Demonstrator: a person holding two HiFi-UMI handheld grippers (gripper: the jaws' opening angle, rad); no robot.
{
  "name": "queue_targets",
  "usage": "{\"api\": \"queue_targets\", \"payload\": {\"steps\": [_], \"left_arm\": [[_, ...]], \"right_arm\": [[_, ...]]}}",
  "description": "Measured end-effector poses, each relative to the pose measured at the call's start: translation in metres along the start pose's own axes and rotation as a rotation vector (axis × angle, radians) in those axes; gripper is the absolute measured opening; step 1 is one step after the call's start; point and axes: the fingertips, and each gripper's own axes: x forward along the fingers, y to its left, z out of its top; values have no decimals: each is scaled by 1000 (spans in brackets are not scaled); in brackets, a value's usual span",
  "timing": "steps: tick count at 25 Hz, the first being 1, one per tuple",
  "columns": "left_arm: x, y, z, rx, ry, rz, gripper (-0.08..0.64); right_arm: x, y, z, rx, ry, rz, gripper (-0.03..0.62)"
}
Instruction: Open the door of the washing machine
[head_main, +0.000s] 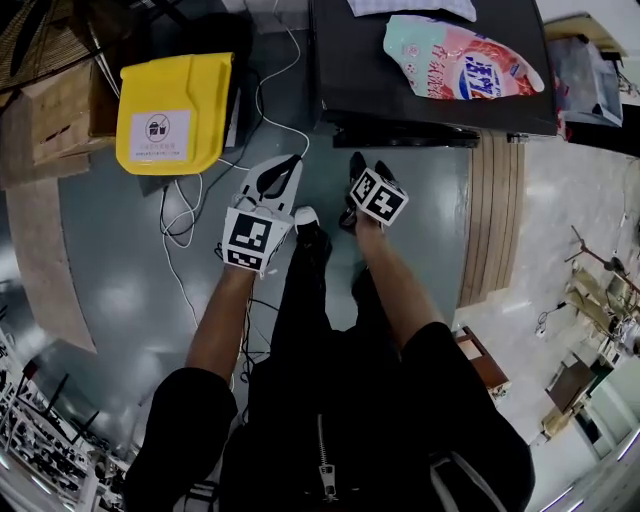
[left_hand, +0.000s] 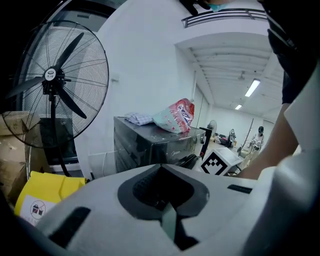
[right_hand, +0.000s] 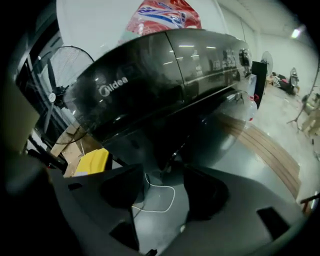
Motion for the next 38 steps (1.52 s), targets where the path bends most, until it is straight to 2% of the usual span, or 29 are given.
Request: {"api": "queue_targets", "payload": {"steps": [6, 11, 16, 21, 26, 29, 38], "left_arm": [[-8, 24, -34, -47, 43, 33, 6], [-19, 40, -52, -94, 80, 58, 6], [-23, 43, -61, -117, 70, 67, 6], [-23, 38, -67, -129, 69, 61, 6], [-24, 28, -80, -136, 118, 42, 6], [-22, 26, -76, -136, 90, 46, 6], [-10, 2, -66, -101, 72, 2, 6]], "right_arm": [[40, -13, -12, 143, 37, -78, 249], [64, -15, -14, 196, 33, -140, 252], [83, -23, -18, 219, 26, -199, 250], [86, -29, -16, 257, -9, -291, 211], [85, -29, -21, 303, 8, -267, 195], [82, -31, -25, 295, 5, -239, 196], [50, -55, -64, 292, 70, -234, 167]]}}
